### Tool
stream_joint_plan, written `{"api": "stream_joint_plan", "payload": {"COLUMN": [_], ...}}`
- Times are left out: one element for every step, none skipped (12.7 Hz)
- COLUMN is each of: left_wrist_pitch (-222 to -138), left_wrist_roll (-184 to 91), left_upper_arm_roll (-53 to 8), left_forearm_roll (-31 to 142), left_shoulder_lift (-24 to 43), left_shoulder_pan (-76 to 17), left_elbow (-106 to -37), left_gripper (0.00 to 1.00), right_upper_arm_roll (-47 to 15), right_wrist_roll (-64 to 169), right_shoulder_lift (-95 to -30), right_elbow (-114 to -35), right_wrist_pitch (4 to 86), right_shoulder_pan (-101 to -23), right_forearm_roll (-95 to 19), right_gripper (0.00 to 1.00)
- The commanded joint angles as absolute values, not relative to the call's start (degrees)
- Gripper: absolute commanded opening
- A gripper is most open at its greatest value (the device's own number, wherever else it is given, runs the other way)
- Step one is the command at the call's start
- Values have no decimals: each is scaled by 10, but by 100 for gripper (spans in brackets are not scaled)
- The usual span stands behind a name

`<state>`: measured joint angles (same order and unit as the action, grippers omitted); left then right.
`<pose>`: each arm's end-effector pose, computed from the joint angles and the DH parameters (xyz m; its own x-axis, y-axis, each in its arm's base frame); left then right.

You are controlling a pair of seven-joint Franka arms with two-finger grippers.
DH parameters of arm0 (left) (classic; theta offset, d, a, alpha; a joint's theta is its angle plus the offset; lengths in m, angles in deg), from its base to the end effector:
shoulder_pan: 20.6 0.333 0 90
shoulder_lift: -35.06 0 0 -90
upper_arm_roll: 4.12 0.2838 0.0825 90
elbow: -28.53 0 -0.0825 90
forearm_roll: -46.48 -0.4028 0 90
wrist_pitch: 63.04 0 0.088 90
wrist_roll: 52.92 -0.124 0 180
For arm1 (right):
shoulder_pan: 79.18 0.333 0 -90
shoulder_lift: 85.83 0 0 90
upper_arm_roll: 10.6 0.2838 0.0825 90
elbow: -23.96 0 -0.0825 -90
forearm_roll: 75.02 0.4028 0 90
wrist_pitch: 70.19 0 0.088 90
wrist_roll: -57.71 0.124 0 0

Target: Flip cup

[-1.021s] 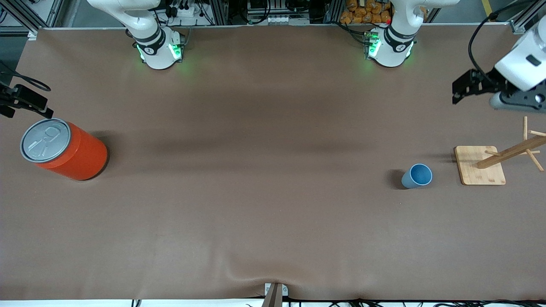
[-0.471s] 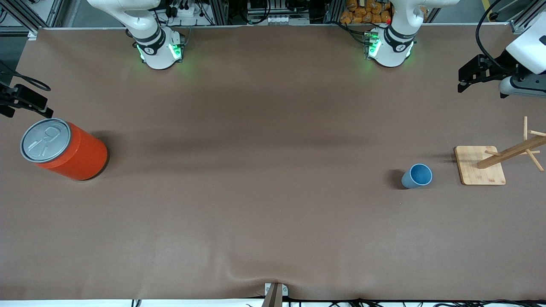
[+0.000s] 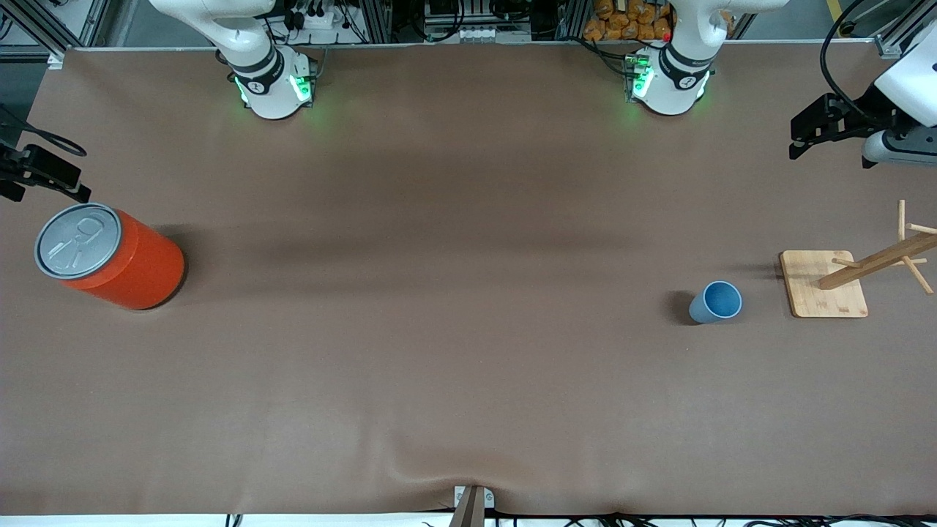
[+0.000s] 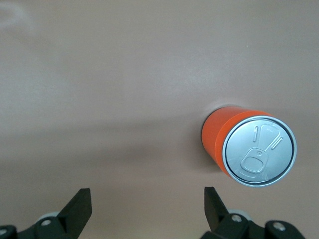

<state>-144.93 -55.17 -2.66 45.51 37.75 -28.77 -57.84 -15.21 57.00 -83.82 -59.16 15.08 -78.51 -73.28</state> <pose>0.5410 -0.0610 0.6200 0.9877 -0.1534 -0.0318 -0.1539 -0.9880 -0.0144 0.5740 -0.0347 0.6065 0.9985 -0.0538 0.0029 -0.0537 -0.9982 -0.0274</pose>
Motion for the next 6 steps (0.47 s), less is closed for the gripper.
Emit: {"api": "stream_joint_plan", "payload": {"left_wrist_pitch": [-1436, -1436, -1436, -1436, -1436, -1436], "left_wrist_roll": [-532, -531, -531, -533, -533, -534], "left_upper_arm_roll": [-29, -29, -29, -29, -29, -29], "left_forearm_roll": [461, 460, 460, 463, 464, 465], "left_shoulder_lift": [370, 370, 371, 370, 370, 370], "left_shoulder_pan": [-280, -280, -279, -275, -275, -275], "left_elbow": [-560, -561, -561, -560, -561, -560], "left_gripper": [100, 100, 100, 100, 100, 100], "right_upper_arm_roll": [-155, -155, -154, -154, -154, -153], "right_wrist_roll": [561, 561, 561, 561, 561, 561], "right_shoulder_lift": [-834, -834, -834, -834, -834, -834], "right_elbow": [-579, -579, -579, -579, -580, -580], "right_wrist_pitch": [141, 139, 139, 139, 139, 138], "right_shoulder_pan": [-783, -782, -783, -784, -785, -786], "right_forearm_roll": [-741, -741, -741, -741, -741, -741], "right_gripper": [100, 100, 100, 100, 100, 100]}}
